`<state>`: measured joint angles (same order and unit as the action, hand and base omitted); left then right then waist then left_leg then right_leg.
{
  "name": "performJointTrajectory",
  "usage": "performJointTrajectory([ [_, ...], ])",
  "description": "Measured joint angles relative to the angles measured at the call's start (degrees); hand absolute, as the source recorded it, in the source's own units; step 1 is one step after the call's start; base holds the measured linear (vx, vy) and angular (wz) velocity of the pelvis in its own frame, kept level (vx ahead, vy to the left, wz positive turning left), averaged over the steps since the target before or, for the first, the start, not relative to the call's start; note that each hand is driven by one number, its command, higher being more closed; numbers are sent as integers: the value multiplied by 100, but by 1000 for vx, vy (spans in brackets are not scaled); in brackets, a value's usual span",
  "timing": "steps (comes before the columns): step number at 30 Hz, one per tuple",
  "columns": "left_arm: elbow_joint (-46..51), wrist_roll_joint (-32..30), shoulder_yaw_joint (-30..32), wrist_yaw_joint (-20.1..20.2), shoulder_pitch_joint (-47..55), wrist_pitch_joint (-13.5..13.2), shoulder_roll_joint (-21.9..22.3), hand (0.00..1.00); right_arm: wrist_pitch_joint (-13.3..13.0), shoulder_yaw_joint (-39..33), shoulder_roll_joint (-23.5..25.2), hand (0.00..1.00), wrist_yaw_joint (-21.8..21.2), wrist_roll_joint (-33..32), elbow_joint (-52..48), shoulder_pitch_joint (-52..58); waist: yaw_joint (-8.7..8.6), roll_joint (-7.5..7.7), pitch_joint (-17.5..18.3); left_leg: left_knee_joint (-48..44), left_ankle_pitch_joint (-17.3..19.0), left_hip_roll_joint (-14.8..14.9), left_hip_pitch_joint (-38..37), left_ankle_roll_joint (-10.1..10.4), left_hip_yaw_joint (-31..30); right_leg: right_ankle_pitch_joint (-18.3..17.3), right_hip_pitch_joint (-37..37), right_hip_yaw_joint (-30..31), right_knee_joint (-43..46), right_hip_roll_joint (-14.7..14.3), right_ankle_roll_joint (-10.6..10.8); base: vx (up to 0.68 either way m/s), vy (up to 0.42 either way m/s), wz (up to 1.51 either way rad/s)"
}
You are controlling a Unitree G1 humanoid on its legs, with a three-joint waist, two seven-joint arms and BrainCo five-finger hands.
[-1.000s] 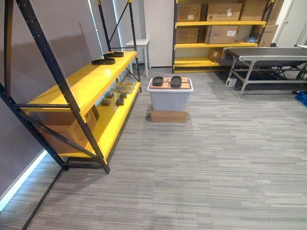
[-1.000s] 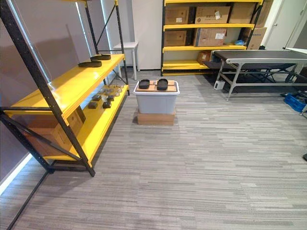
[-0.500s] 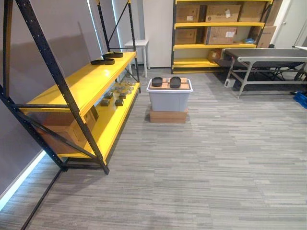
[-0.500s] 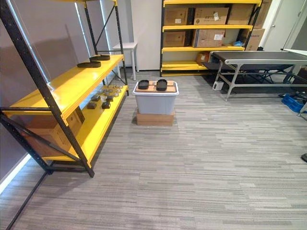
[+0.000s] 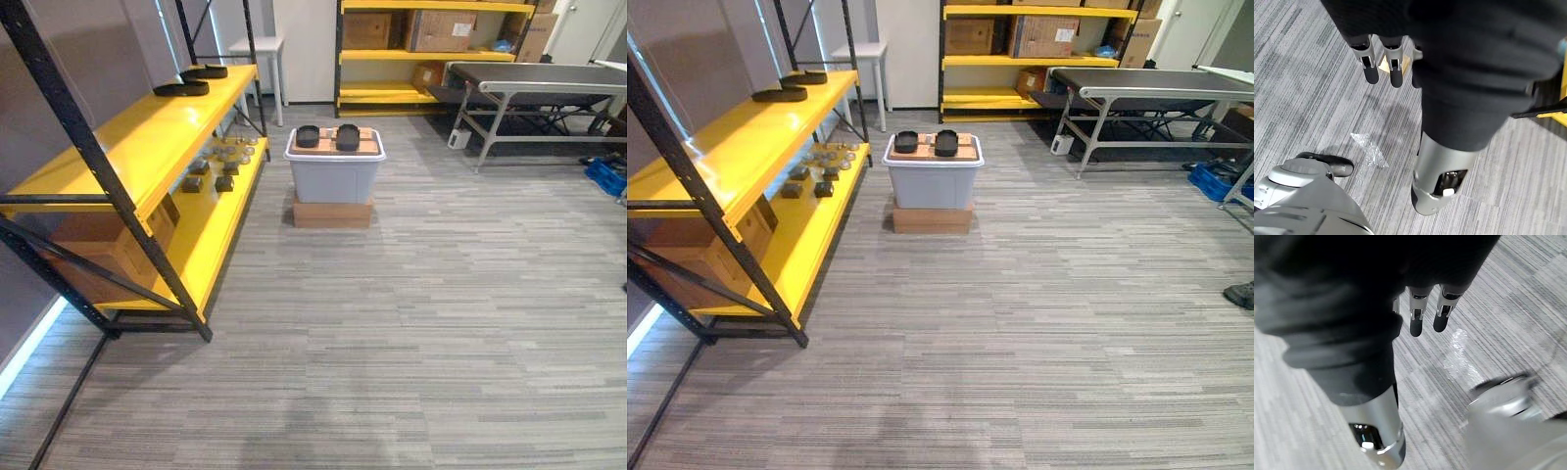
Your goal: Walk over and take plastic housings, then place them on the shelf
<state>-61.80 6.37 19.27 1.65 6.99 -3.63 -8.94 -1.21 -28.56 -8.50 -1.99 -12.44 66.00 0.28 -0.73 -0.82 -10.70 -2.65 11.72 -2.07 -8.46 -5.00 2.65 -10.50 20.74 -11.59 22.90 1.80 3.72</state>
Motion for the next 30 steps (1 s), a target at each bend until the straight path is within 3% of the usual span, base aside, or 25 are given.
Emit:
performJointTrajectory([
  [2, 9, -108, 126, 7, -249, -8, -48, 0, 2, -132, 102, 0, -3, -1, 18, 230, -227, 124, -167, 121, 224, -45, -326, 6, -485, 701, 79, 30, -1181, -13, -55, 475, -108, 104],
  [3, 30, -144, 197, 23, -270, -8, -21, 0, 2, -264, 118, 0, -7, -1, 18, 329, -259, 115, -136, 71, 363, -29, -376, -5, -615, 953, 118, 27, -1011, 7, -192, 575, -179, 101],
  [4, 130, -231, 386, 57, -197, -19, 94, 0, 3, -534, 134, 0, -16, 2, 7, 529, -318, -12, -19, -89, 545, 134, -515, 106, -765, 1063, 202, -27, -507, -87, -396, 682, -197, 76],
  [5, 194, -266, 635, 76, -177, -13, 199, 0, 6, -669, 184, 0, -22, 4, -17, 648, -294, -39, 31, -993, 784, 226, -301, 347, -679, 882, 145, -96, -153, -132, -707, 714, -207, 52],
  [6, 241, -274, 749, 78, -161, -8, 266, 0, 6, -738, 219, 0, -34, 5, -50, 641, -266, -51, 29, -1730, 813, 289, -50, 423, -608, 752, 22, -113, -138, -184, -727, 738, -184, 22],
  [8, 362, -284, 1172, 112, -105, 6, 537, 0, 5, -754, 350, 0, -45, 4, -466, 710, -163, -232, -4, -4937, 52, 617, 1093, 1458, -599, 428, -742, -153, -384, -542, -963, 710, -128, -15],
  [9, 447, -287, 1395, 124, -28, 32, 639, 0, 5, -732, 445, 0, -48, -4, -589, 657, -19, -258, -4, -6365, -167, 767, 1639, 1530, -570, 223, -1221, 2, -503, -771, -1081, 696, -62, -52],
  [11, 482, -268, 1531, 114, -3, 65, 699, 0, 5, -728, 574, 0, -46, -19, -648, 607, 183, -209, -15, -7337, -172, 804, 2257, 1392, -489, 80, -1858, 242, -835, -873, -1092, 692, -2, -67],
  [12, 523, -230, 1529, 112, 72, 83, 777, 0, 11, -727, 660, 0, -42, -20, -656, 560, 413, -95, 15, -7388, -32, 798, 2875, 1109, -208, 8, -2424, 616, -1227, -807, -1050, 687, 51, -78],
  [13, 563, -191, 1529, 116, 118, 85, 832, 0, 16, -729, 670, 0, -38, -21, -654, 525, 493, -43, 19, -7217, 43, 796, 3105, 990, -111, -17, -2628, 749, -1382, -750, -1008, 813, 106, -103],
  [14, 585, -186, 1526, 123, 192, 92, 929, 0, 34, -755, 664, 0, -32, -21, -651, 429, 562, -32, 13, -6552, 195, 762, 3498, 823, -33, -89, -2956, 968, -1652, -579, -886, 650, 164, -93],
  [16, 589, -69, 1521, 164, 289, 103, 1024, 0, 38, -751, 651, 0, -24, -27, -696, 377, 654, 49, 5, -4888, 228, 620, 3792, 756, -34, -310, -3426, 1187, -1862, -164, -679, 671, 227, -78],
  [17, 590, -11, 1506, 165, 328, 104, 1069, 0, 38, -751, 633, 0, -14, -26, -701, 419, 686, 100, 47, -3398, 126, 538, 3775, 764, -69, -452, -3633, 1252, -1893, 89, -504, 896, 350, -53],
  [18, 582, 34, 1437, 156, 386, 108, 1068, 0, 41, -860, 646, 0, 6, -24, -679, 487, 700, 104, 120, -2586, -464, 547, 3681, 796, -73, -545, -3851, 1271, -1862, 205, -516, 753, 296, -42],
  [19, 559, 36, 1402, 152, 420, 109, 1052, 0, 44, -986, 708, 0, 22, -25, -678, 558, 713, 154, 226, -2601, -778, 467, 3613, 681, -23, -544, -3877, 1265, -1730, 278, -518, 813, 316, -17],
  [20, 558, 48, 1390, 140, 369, 101, 991, 0, 48, -1069, 825, 0, 42, -24, -678, 654, 743, 267, 390, -2696, -777, 352, 3572, 631, 77, -530, -3709, 1244, -1190, 466, -494, 902, 352, 9],
  [21, 563, 51, 1394, 118, 269, 78, 905, 0, 55, -1263, 968, 0, 38, -17, -669, 718, 720, 474, 456, -2758, -518, 70, 3286, 376, 133, -209, -3210, 1289, 282, 714, -38, 1081, 425, 20],
  [22, 557, 86, 1389, 120, 229, 70, 851, 0, 55, -1382, 1017, 0, 36, -9, -667, 733, 698, 530, 436, -2783, -450, -57, 3094, 258, 119, 121, -3010, 1329, 989, 789, 138, 899, 354, 32],
  [23, 552, 142, 1383, 122, 181, 74, 814, 0, 55, -1483, 1066, 0, 35, -8, -666, 771, 654, 601, 398, -2790, -336, -215, 2749, 68, 97, 956, -2721, 1446, 1996, 862, 350, 675, 227, 38],
  [24, 550, 180, 1346, 122, 157, 76, 809, 0, 54, -1513, 1092, 0, 27, 0, -667, 815, 592, 595, 375, -2776, -111, -380, 2227, -264, 44, 1639, -2197, 1505, 3465, 960, 504, 936, 249, 44],
  [25, 511, 209, 1289, 108, 93, 96, 843, 0, 54, -1448, 1088, 0, 20, 11, -681, 884, 474, 493, 351, -2567, 95, -473, 1404, -587, -96, 1519, -1568, 1231, 4872, 1038, 410, 903, 203, 47],
  [27, 509, 247, 1239, 110, 23, 96, 873, 0, 62, -1382, 1114, 0, 0, 78, -677, 986, 351, 412, 386, -2252, 184, -447, 853, -731, -336, 1194, -1075, 919, 5235, 1004, 206, 627, 75, 56],
  [28, 510, 276, 1217, 116, -80, 90, 900, 0, 64, -1384, 1141, 0, -7, 80, -680, 1049, 294, 354, 415, -1963, 220, -410, 476, -790, -513, 922, -653, 689, 5117, 970, 90, 678, -22, 83],
  [29, 510, 359, 1155, 123, -318, 91, 909, 0, 66, -1402, 1174, 0, -9, 79, -683, 1090, 235, 349, 412, -1543, 292, -334, 2, -859, -779, 509, -15, 368, 4405, 882, 98, 835, -98, 86],
  [30, 509, 367, 1132, 117, -429, 91, 921, 0, 67, -1418, 1174, 0, -6, 79, -685, 1095, 165, 339, 402, -1373, 387, -269, -237, -909, -937, 379, 284, 197, 3762, 794, 161, 708, -139, 77],
])
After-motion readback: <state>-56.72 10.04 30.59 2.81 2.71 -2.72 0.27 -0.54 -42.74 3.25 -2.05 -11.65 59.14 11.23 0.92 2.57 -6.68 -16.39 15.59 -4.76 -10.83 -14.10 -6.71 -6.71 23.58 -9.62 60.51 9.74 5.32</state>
